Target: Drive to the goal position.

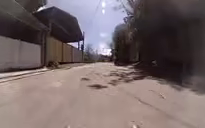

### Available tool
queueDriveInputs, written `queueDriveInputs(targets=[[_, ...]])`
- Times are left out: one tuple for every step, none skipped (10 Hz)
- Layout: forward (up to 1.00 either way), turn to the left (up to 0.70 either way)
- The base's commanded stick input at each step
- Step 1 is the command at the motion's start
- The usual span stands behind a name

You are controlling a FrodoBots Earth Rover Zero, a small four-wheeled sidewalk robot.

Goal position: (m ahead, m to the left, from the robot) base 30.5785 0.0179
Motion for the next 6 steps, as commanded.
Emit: queueDriveInputs(targets=[[1.0, 0.0], [1.0, 0.0], [1.0, 0.0], [1.0, 0.0], [1.0, 0.0], [1.0, 0.0]])
